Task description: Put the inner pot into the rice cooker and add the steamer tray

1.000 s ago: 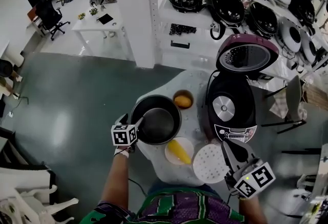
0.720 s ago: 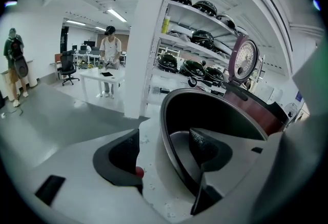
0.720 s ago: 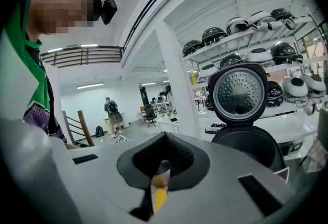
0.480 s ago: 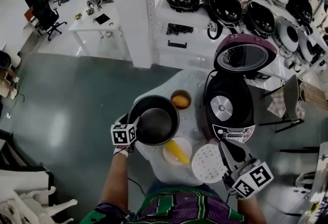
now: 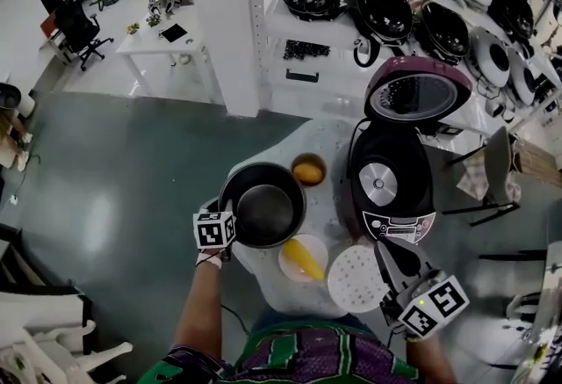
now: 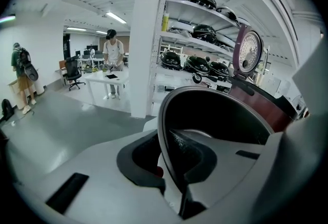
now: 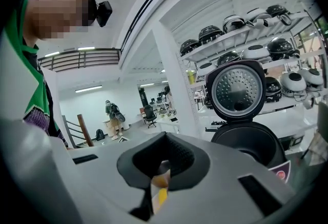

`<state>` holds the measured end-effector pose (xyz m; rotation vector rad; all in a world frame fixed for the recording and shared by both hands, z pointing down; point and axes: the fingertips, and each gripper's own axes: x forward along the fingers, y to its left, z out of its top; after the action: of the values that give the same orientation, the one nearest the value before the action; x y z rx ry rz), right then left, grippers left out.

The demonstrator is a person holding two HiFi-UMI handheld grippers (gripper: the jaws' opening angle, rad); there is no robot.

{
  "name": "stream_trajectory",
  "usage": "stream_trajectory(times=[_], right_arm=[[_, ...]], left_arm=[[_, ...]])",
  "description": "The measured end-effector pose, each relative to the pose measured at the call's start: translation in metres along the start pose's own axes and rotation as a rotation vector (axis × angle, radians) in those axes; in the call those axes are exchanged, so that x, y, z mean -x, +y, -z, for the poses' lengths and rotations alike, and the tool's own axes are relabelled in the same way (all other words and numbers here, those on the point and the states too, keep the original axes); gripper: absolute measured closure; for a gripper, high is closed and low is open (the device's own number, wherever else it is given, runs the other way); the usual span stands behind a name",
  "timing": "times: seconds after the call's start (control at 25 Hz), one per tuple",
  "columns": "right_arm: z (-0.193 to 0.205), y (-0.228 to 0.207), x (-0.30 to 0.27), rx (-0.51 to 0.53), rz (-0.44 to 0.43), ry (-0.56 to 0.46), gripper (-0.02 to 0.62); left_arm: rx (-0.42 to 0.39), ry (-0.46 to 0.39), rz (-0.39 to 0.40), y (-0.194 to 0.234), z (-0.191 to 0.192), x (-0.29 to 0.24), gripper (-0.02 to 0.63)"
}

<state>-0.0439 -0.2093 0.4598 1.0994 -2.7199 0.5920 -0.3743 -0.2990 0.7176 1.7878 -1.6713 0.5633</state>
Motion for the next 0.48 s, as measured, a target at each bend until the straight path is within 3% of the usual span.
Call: stream_trajectory(times=[0.48], right_arm=[[-0.0023, 0.0009, 0.0081, -0.017, 0.013, -0.01, 0.591]], left_arm=[[0.061, 0.009, -0.053, 0.0042, 0.0036, 0.006, 0.578]])
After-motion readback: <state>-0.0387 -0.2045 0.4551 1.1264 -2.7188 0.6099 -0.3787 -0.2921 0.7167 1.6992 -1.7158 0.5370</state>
